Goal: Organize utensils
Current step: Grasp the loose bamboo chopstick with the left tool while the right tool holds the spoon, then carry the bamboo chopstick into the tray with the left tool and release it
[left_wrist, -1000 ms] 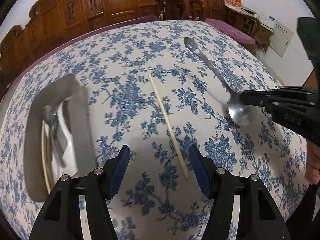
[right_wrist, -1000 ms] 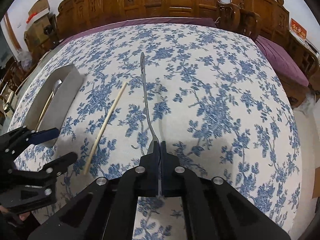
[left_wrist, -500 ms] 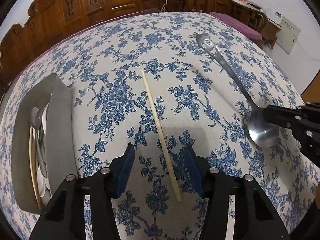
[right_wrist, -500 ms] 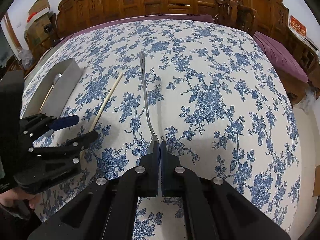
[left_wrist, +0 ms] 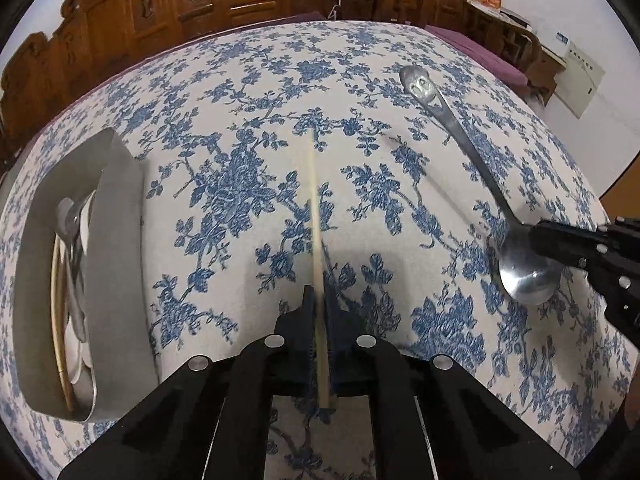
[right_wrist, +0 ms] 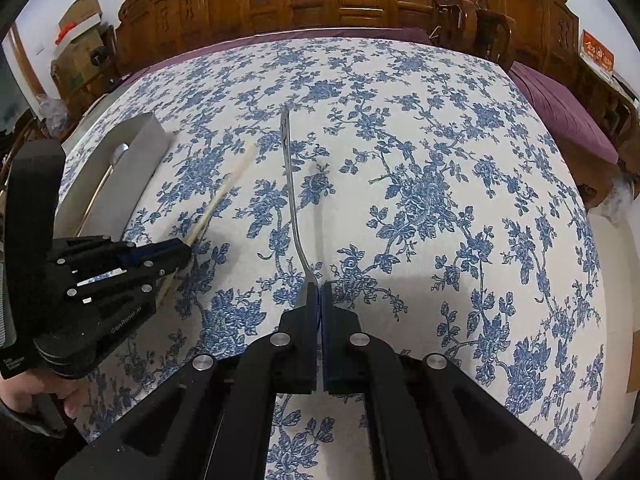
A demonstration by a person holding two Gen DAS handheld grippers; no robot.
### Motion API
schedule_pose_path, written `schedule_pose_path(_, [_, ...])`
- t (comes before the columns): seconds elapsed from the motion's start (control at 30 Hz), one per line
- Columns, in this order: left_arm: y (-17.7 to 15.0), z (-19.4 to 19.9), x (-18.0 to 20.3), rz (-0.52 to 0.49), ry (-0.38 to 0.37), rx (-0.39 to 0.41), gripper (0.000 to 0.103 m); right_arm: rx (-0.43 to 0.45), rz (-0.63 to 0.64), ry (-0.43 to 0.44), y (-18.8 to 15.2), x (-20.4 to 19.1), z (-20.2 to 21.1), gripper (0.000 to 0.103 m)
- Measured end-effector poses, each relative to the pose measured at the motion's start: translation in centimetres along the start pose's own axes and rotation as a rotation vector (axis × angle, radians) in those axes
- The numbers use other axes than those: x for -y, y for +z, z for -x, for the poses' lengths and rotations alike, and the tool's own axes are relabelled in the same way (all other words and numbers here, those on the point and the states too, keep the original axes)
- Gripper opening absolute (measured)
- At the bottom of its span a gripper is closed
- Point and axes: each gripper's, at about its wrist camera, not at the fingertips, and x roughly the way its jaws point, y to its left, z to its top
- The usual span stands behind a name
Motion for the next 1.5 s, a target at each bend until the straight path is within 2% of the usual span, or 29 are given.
schedule_pose_path(0.27, [-0.8, 2.6, -2.0, 0.027, -0.023, 0.035, 0.004, 0.022, 0.007, 0.005, 0.9, -1.6, 0.8, 0.002])
schedule_pose_path(0.87, [-1.2, 9.0, -8.1, 0.067, -0.018, 0.143, 0.004, 0.047, 0.073, 0.042, 3.0, -7.1, 1.6, 0.002])
schedule_pose_path(1.2, [-1.7, 10.6, -10.9, 0.064, 0.015, 0.157, 0.004, 0.061, 0.101, 0.057, 3.8, -9.0, 1.9, 0.002])
schedule_pose_path(1.5, [-2.1, 9.5, -15.1, 0.111, 0.061, 0.125, 0.004, 0.061, 0.122, 0.075, 4.5, -10.9, 1.6, 0.002])
